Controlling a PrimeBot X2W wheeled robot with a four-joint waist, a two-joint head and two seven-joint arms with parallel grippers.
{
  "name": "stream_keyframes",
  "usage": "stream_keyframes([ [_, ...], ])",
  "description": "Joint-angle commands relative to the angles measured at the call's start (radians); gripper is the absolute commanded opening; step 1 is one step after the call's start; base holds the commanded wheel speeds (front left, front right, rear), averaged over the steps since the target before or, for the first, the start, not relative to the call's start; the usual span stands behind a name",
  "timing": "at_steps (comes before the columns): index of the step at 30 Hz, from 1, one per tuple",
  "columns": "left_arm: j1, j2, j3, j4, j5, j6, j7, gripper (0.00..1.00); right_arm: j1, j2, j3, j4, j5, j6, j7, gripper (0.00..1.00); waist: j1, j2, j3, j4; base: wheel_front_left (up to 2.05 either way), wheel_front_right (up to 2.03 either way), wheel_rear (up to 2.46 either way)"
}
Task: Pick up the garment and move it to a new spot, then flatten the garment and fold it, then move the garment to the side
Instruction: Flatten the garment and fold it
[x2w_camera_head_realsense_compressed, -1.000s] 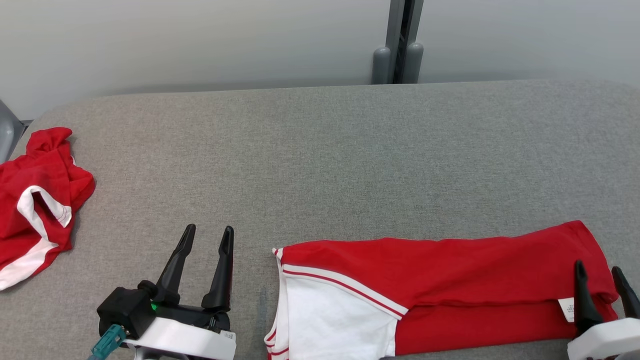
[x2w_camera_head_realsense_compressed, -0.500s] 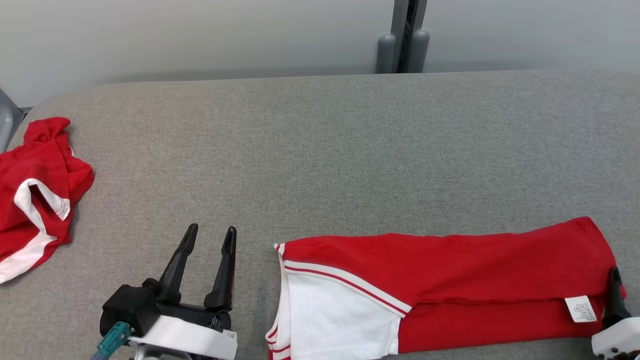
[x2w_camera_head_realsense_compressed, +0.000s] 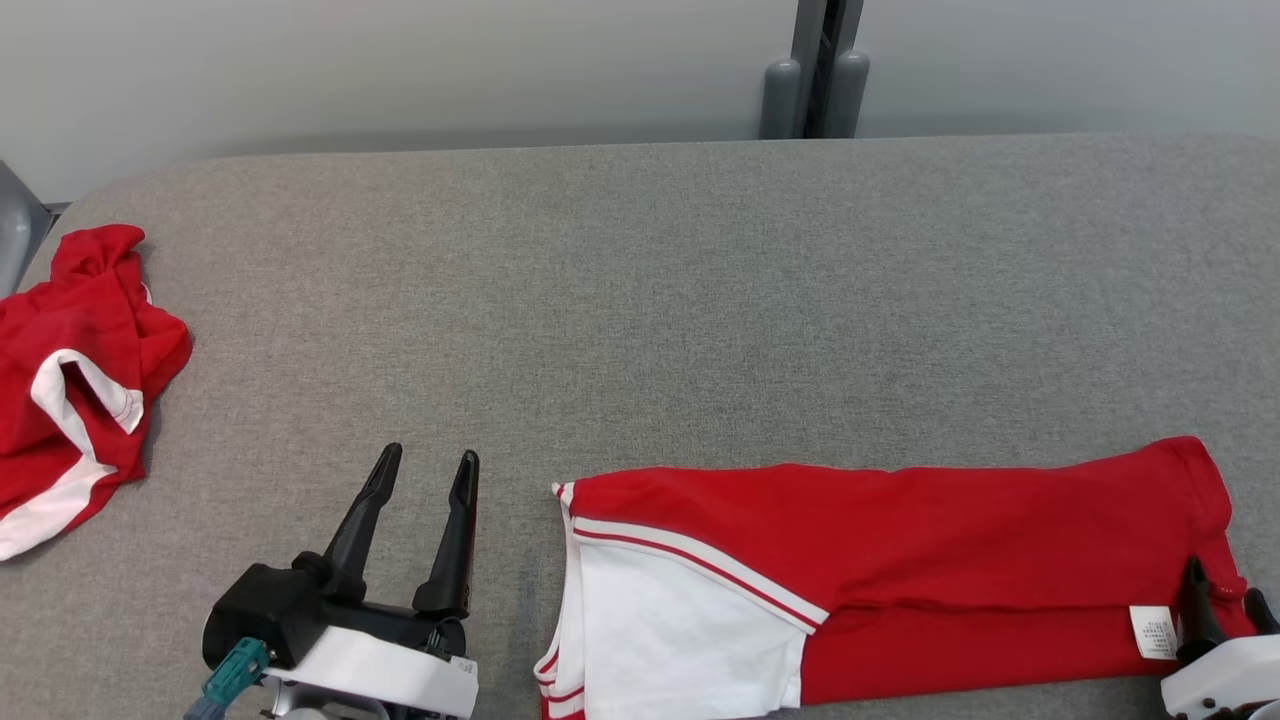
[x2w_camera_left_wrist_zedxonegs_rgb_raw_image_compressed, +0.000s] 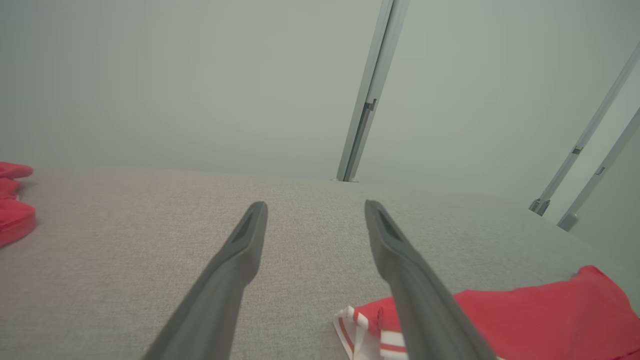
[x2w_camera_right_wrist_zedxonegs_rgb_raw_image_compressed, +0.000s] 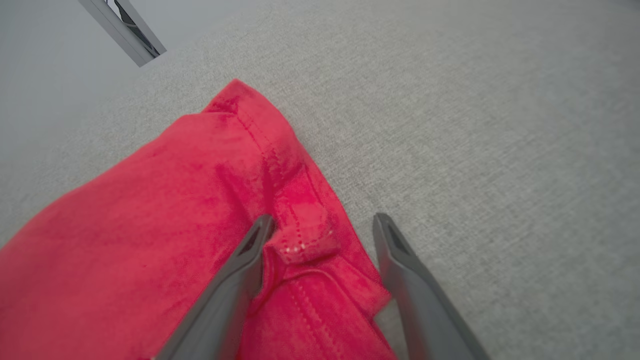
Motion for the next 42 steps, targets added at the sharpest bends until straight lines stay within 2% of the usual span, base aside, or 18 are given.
stream_keyframes([
  [1, -0.015, 0.004, 0.003, 0.0, 0.003, -0.003, -0.003, 1.0, -0.001, 0.009, 0.023, 0.013, 0.014, 0.0, 0.01, 1.0, 0.0, 0.0, 0.001, 0.0, 0.0, 0.0, 0.0],
  [6, -0.019, 0.004, 0.002, 0.003, 0.006, -0.004, -0.003, 1.0, -0.014, 0.008, 0.105, 0.019, 0.072, 0.001, 0.014, 1.0, 0.0, 0.0, 0.004, 0.0, 0.0, 0.0, 0.0],
  [7, -0.021, 0.004, 0.0, 0.004, 0.005, -0.004, -0.003, 1.0, -0.015, 0.007, 0.123, 0.017, 0.084, 0.001, 0.015, 0.5, 0.0, 0.0, 0.004, 0.0, 0.0, 0.0, 0.0],
  [8, -0.022, 0.004, 0.0, 0.004, 0.004, -0.004, -0.003, 1.0, -0.014, 0.006, 0.141, 0.011, 0.095, 0.001, 0.016, 0.37, 0.0, 0.0, 0.004, 0.0, 0.0, 0.0, 0.0],
  [10, -0.021, 0.004, -0.001, 0.006, 0.001, -0.004, -0.003, 1.0, -0.015, 0.003, 0.174, -0.002, 0.118, 0.001, 0.014, 0.0, 0.0, 0.0, 0.002, -0.002, 0.0, 0.0, 0.0],
  [17, -0.017, 0.004, -0.003, 0.014, -0.005, -0.004, -0.003, 1.0, -0.023, -0.047, 0.235, -0.033, 0.163, 0.001, -0.003, 0.0, 0.0, 0.0, -0.009, -0.006, 0.0, 0.0, 0.0],
  [27, -0.003, 0.004, -0.006, 0.025, -0.008, -0.004, -0.003, 1.0, -0.062, -0.158, 0.182, -0.011, 0.174, 0.0, -0.009, 0.0, 0.0, 0.0, -0.042, -0.006, 0.0, 0.0, 0.0],
  [33, 0.007, 0.004, -0.007, 0.027, -0.011, -0.004, -0.003, 1.0, -0.081, -0.18, 0.201, -0.017, 0.158, 0.0, -0.009, 0.0, 0.0, 0.0, -0.056, -0.002, 0.0, 0.0, 0.0],
  [37, 0.013, 0.004, -0.006, 0.029, -0.019, -0.002, -0.003, 1.0, -0.076, -0.183, 0.264, -0.072, 0.171, 0.0, -0.006, 0.0, 0.0, 0.0, -0.069, -0.004, 0.0, 0.0, 0.0],
  [42, 0.029, 0.004, 0.002, 0.024, -0.08, 0.005, -0.003, 1.0, -0.055, -0.179, 0.389, -0.219, 0.211, 0.0, 0.03, 0.0, 0.0, 0.0, -0.088, -0.01, 0.0, 0.0, 0.0],
])
